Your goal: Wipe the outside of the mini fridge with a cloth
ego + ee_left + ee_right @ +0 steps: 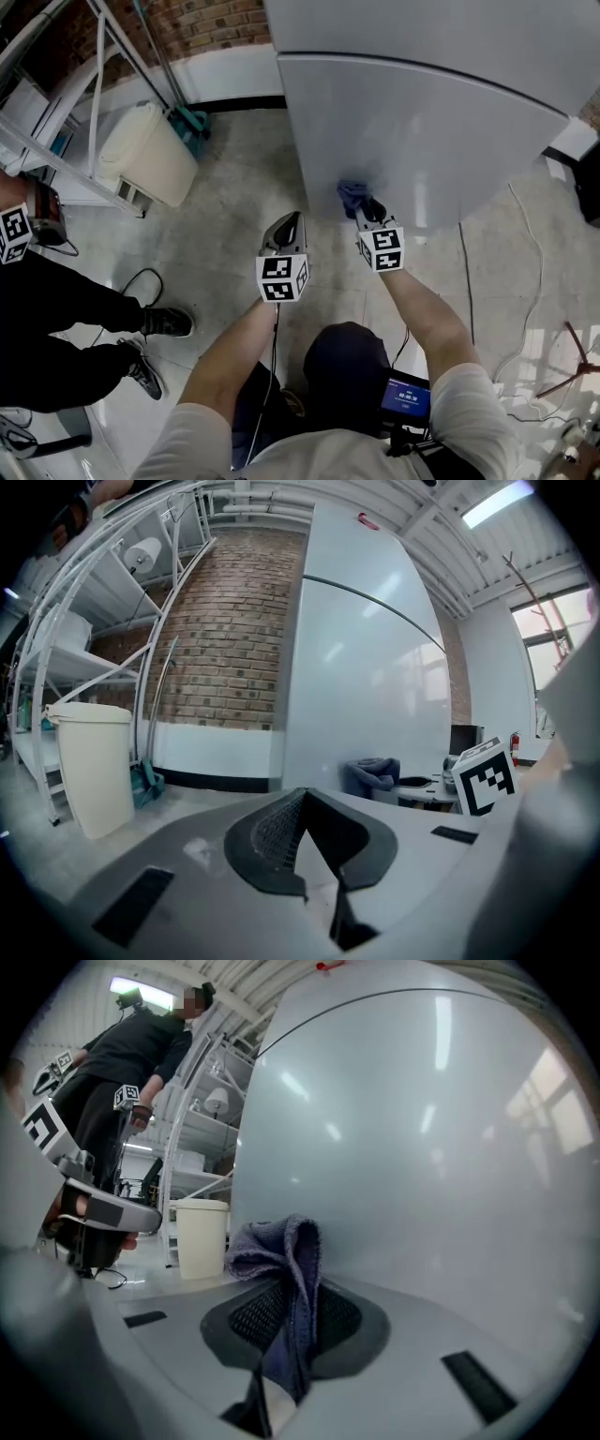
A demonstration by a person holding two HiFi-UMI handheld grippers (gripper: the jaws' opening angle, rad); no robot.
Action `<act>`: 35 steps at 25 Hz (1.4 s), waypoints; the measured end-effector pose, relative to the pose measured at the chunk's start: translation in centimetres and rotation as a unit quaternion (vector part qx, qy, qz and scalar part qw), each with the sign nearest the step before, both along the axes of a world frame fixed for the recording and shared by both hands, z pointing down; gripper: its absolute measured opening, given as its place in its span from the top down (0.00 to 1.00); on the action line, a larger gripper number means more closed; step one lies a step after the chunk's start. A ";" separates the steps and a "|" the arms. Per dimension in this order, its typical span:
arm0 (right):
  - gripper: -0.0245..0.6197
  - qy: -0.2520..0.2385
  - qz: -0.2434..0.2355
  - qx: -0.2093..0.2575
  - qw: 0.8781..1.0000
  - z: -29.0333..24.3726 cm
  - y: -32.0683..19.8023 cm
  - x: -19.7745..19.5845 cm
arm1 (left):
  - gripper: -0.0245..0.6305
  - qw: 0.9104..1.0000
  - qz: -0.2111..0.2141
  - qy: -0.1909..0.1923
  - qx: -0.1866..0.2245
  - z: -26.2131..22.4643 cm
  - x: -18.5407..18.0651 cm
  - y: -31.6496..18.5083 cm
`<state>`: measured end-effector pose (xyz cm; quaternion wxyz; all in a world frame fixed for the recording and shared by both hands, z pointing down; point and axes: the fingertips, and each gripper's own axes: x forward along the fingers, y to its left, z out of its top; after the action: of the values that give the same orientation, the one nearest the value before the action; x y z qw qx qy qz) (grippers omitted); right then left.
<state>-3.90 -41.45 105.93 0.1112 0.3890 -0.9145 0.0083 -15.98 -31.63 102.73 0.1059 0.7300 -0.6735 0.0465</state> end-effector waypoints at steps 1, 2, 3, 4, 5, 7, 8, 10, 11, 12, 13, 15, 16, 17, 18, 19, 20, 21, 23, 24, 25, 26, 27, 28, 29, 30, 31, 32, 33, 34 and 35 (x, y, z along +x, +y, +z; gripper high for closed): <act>0.87 0.001 0.007 0.000 1.000 0.0 -0.1 1.0 | 0.96 1.000 0.004 0.002 -0.002 0.2 0.5 -0.2; 0.87 0.002 0.015 -0.001 1.000 0.0 -0.3 2.2 | 0.96 1.000 0.009 0.004 -0.004 0.4 1.2 -0.5; 0.87 0.004 0.023 -0.001 1.000 0.0 -0.5 3.4 | 0.96 1.000 0.016 0.005 -0.006 0.6 2.0 -0.7; 0.87 0.006 0.032 -0.002 0.999 0.2 -0.8 4.7 | 0.96 1.000 0.023 0.006 -0.007 0.8 2.8 -1.0; 0.87 0.008 0.041 -0.003 0.999 0.3 -1.1 6.1 | 0.96 0.999 0.030 0.007 -0.007 0.9 3.7 -1.4; 0.87 0.011 0.059 -0.004 0.998 0.5 -1.6 8.6 | 0.96 0.999 0.044 0.008 -0.006 1.0 5.3 -2.0; 0.87 0.012 0.068 -0.005 0.998 0.5 -1.8 9.9 | 0.96 0.999 0.049 0.008 -0.006 1.0 6.0 -2.3; 0.87 0.013 0.088 -0.006 0.996 0.5 -2.3 12.4 | 0.96 0.998 0.060 0.010 -0.008 1.1 7.4 -2.9; 0.87 0.013 0.098 -0.005 0.995 0.5 -2.5 13.6 | 0.96 0.998 0.064 0.011 -0.008 1.1 8.0 -3.1; 0.87 0.013 0.107 -0.005 0.994 0.5 -2.7 14.8 | 0.96 0.998 0.069 0.011 -0.009 1.1 8.5 -3.4; 0.87 0.013 0.117 -0.005 0.993 0.4 -3.0 16.0 | 0.96 0.997 0.072 0.011 -0.010 1.1 9.0 -3.5; 0.87 0.013 0.135 -0.006 0.991 0.3 -3.6 18.4 | 0.96 0.997 0.075 0.010 -0.010 1.1 9.8 -3.8; 0.87 0.012 0.146 -0.007 0.989 0.4 -3.9 19.7 | 0.96 0.997 0.076 0.009 -0.010 1.0 10.1 -3.9; 0.87 0.012 0.158 -0.010 0.987 0.5 -4.2 20.9 | 0.96 0.997 0.079 0.008 -0.010 1.0 10.4 -4.0; 0.87 0.011 0.171 -0.012 0.985 0.6 -4.5 22.2 | 0.96 0.997 0.081 0.008 -0.010 0.9 10.7 -4.2; 0.87 0.011 0.183 -0.014 0.983 0.7 -4.9 23.3 | 0.96 0.996 0.084 0.007 -0.010 0.9 10.9 -4.4; 0.87 0.012 0.194 -0.016 0.981 0.8 -5.2 24.5 | 0.96 0.996 0.086 0.007 -0.010 0.8 11.1 -4.6; 0.87 0.013 0.205 -0.017 0.979 0.9 -5.5 25.5 | 0.96 0.996 0.088 0.006 -0.010 0.7 11.3 -4.7; 0.87 0.010 0.227 -0.022 0.974 1.0 -6.1 27.6 | 0.96 0.996 0.090 0.005 -0.009 0.6 11.6 -4.8; 0.87 0.006 0.238 -0.024 0.971 1.1 -6.3 28.6 | 0.96 0.996 0.091 0.004 -0.010 0.6 11.7 -4.8; 0.87 0.002 0.249 -0.026 0.968 1.2 -6.4 29.5 | 0.96 0.996 0.091 0.003 -0.010 0.6 11.8 -4.7; 0.87 0.000 0.258 -0.027 0.966 1.2 -6.6 30.4 | 0.96 0.996 0.092 0.001 -0.010 0.7 11.8 -4.6; 0.87 -0.001 0.266 -0.027 0.964 1.3 -6.7 31.2 | 0.96 0.996 0.091 0.000 -0.009 0.7 11.8 -4.6; 0.87 -0.002 0.273 -0.028 0.962 1.4 -6.8 31.8 | 0.96 0.996 0.091 -0.001 -0.009 0.7 11.7 -4.5; 0.87 -0.004 0.278 -0.030 0.960 1.5 -6.9 32.3 | 0.96 0.996 0.090 -0.001 -0.009 0.7 11.6 -4.4; 0.87 -0.004 0.280 -0.032 0.959 1.7 -6.9 32.6 | 0.96 0.996 0.089 -0.002 -0.009 0.8 11.6 -4.4; 0.87 -0.004 0.280 -0.033 0.959 1.7 -6.9 32.7 | 0.96 0.996 0.088 -0.002 -0.009 0.8 11.6 -4.4; 0.87 -0.002 0.279 -0.033 0.960 1.7 -6.8 32.8 | 0.96 0.996 0.088 -0.001 -0.009 0.8 11.7 -4.4; 0.87 -0.001 0.276 -0.032 0.961 1.6 -6.8 32.7 | 0.96 0.996 0.089 -0.001 -0.008 0.7 11.7 -4.4; 0.87 0.001 0.274 -0.032 0.961 1.5 -6.7 32.7 | 0.96 0.996 0.090 0.000 -0.006 0.5 11.8 -4.5; 0.87 0.002 0.271 -0.032 0.962 1.3 -6.6 32.5 | 0.96 0.996 0.092 0.000 -0.005 0.3 11.9 -4.5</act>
<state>28.63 -48.00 107.27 0.1192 0.6189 -0.7735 0.0663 -4.07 -36.12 103.00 0.1044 0.7881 -0.6037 0.0591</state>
